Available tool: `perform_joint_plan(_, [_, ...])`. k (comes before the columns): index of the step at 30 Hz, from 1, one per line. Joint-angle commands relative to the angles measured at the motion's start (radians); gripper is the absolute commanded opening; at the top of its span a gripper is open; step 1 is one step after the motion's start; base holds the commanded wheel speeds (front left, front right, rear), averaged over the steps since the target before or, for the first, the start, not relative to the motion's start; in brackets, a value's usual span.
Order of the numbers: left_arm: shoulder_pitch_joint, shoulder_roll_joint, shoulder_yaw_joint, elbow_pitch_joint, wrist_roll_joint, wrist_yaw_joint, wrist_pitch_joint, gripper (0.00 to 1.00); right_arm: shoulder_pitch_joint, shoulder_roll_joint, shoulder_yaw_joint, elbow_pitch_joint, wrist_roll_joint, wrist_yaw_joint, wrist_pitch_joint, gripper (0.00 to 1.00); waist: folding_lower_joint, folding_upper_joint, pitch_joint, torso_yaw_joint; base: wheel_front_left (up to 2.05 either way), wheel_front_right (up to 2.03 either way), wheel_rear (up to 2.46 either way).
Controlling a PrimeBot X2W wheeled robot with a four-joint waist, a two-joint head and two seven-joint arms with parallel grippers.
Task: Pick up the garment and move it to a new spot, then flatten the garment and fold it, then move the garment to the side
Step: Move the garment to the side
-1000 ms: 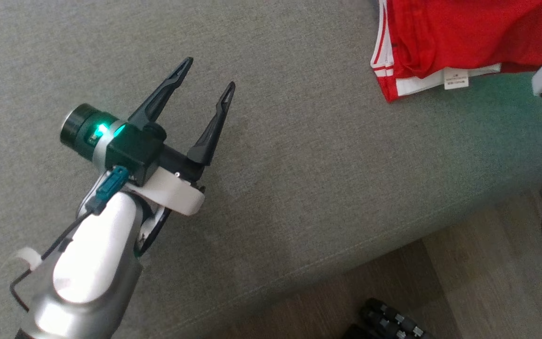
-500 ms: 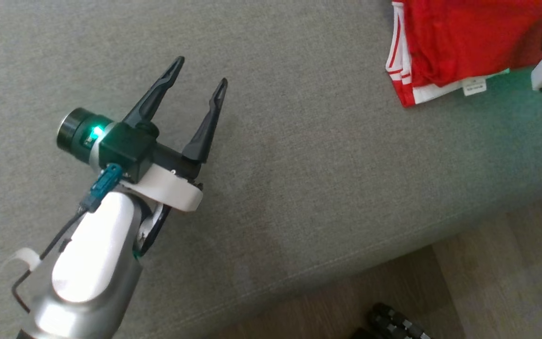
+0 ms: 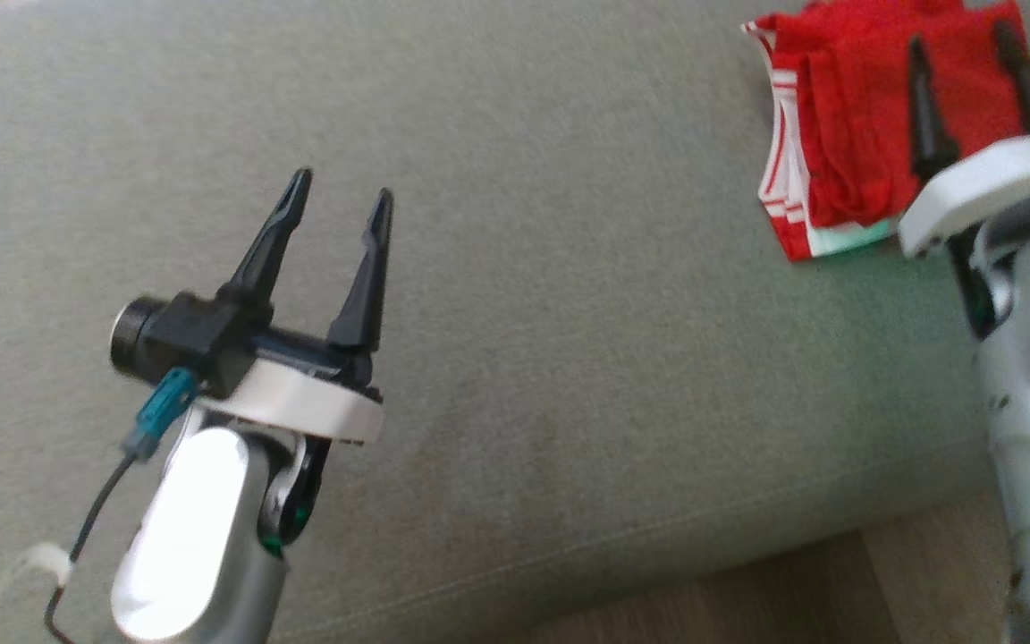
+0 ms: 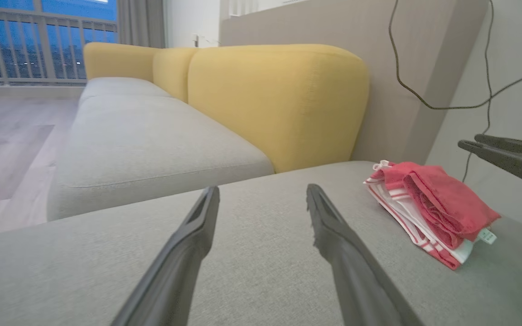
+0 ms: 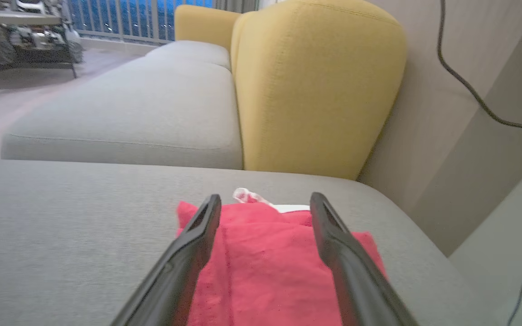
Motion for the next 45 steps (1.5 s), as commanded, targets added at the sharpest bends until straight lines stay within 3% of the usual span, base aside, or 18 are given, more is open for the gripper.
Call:
perform_joint_plan(1, [0.002, 0.001, 0.049, -0.043, -0.008, 0.01, -0.005, 1.0, 0.024, 0.007, 0.029, -0.061, 0.022, 0.0, -0.009, 1.0, 0.0001, 0.0, -0.06, 0.05, 0.0, 0.0, 0.0])
perform_joint_plan(10, [0.174, -0.053, 0.13, -0.046, -0.027, 0.012, -0.005, 1.0, 0.336, 0.078, 0.078, -0.352, 0.11, 0.0, -0.009, 1.0, 0.0001, 0.0, -0.193, 0.14, 0.0, 0.0, 0.0])
perform_joint_plan(21, [0.344, -0.068, 0.178, -0.004, -0.085, 0.018, -0.005, 1.0, 0.612, 0.138, 0.051, -0.512, 0.148, 0.0, -0.009, 1.0, 0.0001, 0.0, -0.287, 0.178, 0.0, 0.0, 0.0])
perform_joint_plan(30, [0.38, -0.069, 0.209, -0.03, -0.071, 0.056, -0.005, 1.0, 0.702, 0.139, 0.103, -0.58, 0.173, 0.0, -0.009, 1.0, 0.0001, 0.0, -0.298, 0.185, 0.0, 0.0, 0.0])
perform_joint_plan(45, [0.388, -0.069, 0.203, -0.067, -0.033, 0.091, -0.005, 1.0, 0.72, 0.139, 0.108, -0.607, 0.17, 0.0, -0.009, 1.0, 0.0001, 0.0, -0.298, 0.194, 0.0, 0.0, 0.0])
